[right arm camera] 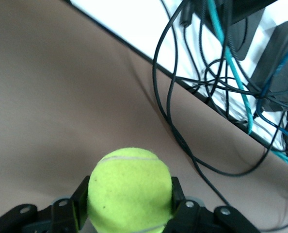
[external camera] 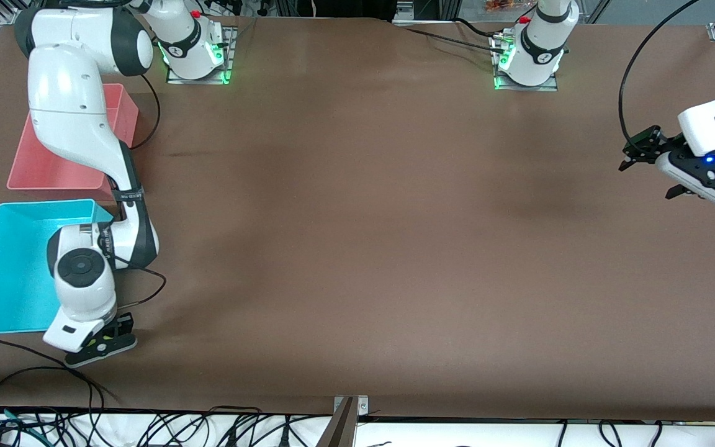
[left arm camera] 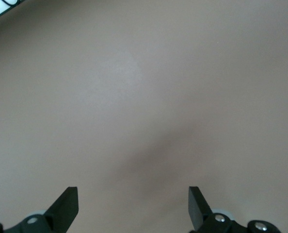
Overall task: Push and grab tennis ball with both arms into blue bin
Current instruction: 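Lift the ball with the right gripper and lower it into the cyan bin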
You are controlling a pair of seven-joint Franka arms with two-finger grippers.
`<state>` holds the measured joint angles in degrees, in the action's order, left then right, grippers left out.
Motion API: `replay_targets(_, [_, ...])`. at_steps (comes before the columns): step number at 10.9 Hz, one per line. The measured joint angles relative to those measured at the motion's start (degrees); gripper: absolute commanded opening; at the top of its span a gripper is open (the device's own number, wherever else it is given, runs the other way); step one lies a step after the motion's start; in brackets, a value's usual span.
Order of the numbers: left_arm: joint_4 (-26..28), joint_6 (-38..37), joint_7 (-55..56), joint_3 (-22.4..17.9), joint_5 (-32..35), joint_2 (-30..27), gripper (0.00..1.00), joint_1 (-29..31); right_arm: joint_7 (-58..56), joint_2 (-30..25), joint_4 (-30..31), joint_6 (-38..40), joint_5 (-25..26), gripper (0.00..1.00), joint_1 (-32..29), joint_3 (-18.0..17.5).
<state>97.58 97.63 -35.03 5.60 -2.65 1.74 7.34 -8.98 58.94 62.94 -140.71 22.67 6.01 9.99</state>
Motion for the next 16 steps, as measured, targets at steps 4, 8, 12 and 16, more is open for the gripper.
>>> replay_targets(4, [-4.9,-6.6,5.4,-0.3,3.2,-0.8,1.00,-0.1,-0.2,-9.2,-1.6,12.4,-17.7,0.11,-0.2,-0.3])
replay_targets(8, [-6.1,-11.7,13.2,-0.3,3.5,-5.4,1.00,-0.1,-0.5,-17.7,-0.4,31.2,-22.6,0.11,-6.3,-0.1])
replay_targets(12, [-5.8,-13.7,21.7,-0.1,3.5,-8.3,1.00,-0.2,-2.3,-27.7,18.3,26.4,-23.1,0.11,-10.8,-0.2])
replay_targets(16, [-5.0,-14.5,23.6,1.3,3.5,-9.2,1.00,-0.3,-3.4,-33.1,43.0,3.7,-23.1,0.11,-11.3,0.1])
